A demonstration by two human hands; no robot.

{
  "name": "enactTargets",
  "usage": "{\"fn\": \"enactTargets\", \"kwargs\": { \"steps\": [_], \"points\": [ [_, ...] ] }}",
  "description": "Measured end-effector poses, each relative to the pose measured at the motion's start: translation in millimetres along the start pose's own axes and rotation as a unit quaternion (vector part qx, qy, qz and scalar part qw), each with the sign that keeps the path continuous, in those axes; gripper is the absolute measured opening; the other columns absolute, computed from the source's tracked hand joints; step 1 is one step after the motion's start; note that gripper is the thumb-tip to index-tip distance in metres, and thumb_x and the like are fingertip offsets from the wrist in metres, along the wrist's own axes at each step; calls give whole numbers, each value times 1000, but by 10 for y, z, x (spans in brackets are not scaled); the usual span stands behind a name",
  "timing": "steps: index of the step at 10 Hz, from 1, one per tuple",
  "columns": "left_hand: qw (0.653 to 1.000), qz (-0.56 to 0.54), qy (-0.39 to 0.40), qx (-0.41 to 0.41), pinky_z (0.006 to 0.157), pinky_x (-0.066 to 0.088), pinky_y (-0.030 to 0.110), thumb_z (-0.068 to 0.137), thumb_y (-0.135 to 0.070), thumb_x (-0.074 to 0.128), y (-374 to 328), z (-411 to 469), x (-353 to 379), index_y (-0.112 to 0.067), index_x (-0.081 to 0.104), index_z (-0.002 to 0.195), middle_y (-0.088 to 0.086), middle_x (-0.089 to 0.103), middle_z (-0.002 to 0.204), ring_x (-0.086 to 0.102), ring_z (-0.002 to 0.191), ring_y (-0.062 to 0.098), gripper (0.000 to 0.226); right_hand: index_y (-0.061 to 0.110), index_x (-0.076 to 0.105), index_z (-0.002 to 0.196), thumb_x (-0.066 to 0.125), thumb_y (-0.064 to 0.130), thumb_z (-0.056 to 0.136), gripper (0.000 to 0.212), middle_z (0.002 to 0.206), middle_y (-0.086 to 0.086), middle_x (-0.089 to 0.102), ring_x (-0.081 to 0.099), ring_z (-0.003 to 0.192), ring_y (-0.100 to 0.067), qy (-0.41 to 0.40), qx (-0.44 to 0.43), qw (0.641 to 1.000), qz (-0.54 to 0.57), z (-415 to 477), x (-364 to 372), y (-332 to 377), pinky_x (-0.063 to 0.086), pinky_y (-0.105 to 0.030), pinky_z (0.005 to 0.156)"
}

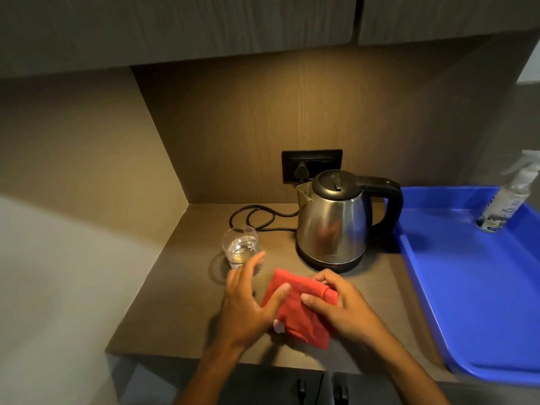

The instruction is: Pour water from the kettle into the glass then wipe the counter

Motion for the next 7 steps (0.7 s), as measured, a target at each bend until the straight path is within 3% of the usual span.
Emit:
{"fn": "enactTargets", "kwargs": {
  "steps": [1,2,3,4,5,6,7],
  "points": [
    [983,-138,119,-31,81,59,36,70,-64,71,-270,-114,455,-57,40,126,-7,59,126,64,107,10,64,21,66,105,77,26,80,28,100,-11,73,69,94,-26,-3,-16,991,132,-134,-385,169,57,-40,78],
    [951,-265,149,-50,71,61,51,77,-39,77,-625,-118,874,-42,44,118,4,68,115,72,94,21,53,32,61,111,83,27,73,44,105,-6,71,70,92,-20,-110,-14,986,126,-304,-1020,195,59,-32,70],
    [970,-196,140,38,78,57,50,81,-29,69,-1161,-85,1311,-33,37,116,-2,62,113,70,93,20,47,31,52,105,83,20,73,46,107,-2,60,63,91,-17,-286,-13,957,-47,-622,-1777,173,52,-34,75],
    [975,-33,184,123,69,50,35,82,-36,57,-1694,-99,1899,-41,40,116,2,68,100,66,88,29,38,28,55,101,78,13,75,37,102,-2,57,46,98,-13,-353,-28,902,-246,-903,-2288,231,35,-22,78],
    [937,143,260,184,71,44,39,85,-36,51,-2008,-174,2529,-37,48,123,14,68,102,58,96,40,38,21,65,103,70,15,81,23,109,-16,56,49,103,-23,-345,62,871,-344,-1075,-2679,-7,41,-29,80],
    [879,296,299,223,88,37,43,90,-44,49,-2037,-246,2837,-29,64,117,14,61,111,43,113,35,34,25,66,108,54,39,93,23,127,-21,46,48,114,-35,-269,257,837,-401,-1197,-2798,-445,40,-44,97],
    [859,345,267,268,96,27,47,91,-60,42,-2039,-322,2809,-29,72,108,12,49,130,33,121,32,46,36,59,124,31,59,96,45,151,-14,26,29,135,-34,-243,345,759,-496,-1330,-2785,-526,18,-50,110]
  ]
}}
Point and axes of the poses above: each hand's wrist, its own z-axis towards the middle knuckle, its own x-axis out of the palm, y = z × x, the point moved 10 cm from there along z, towards the middle knuckle
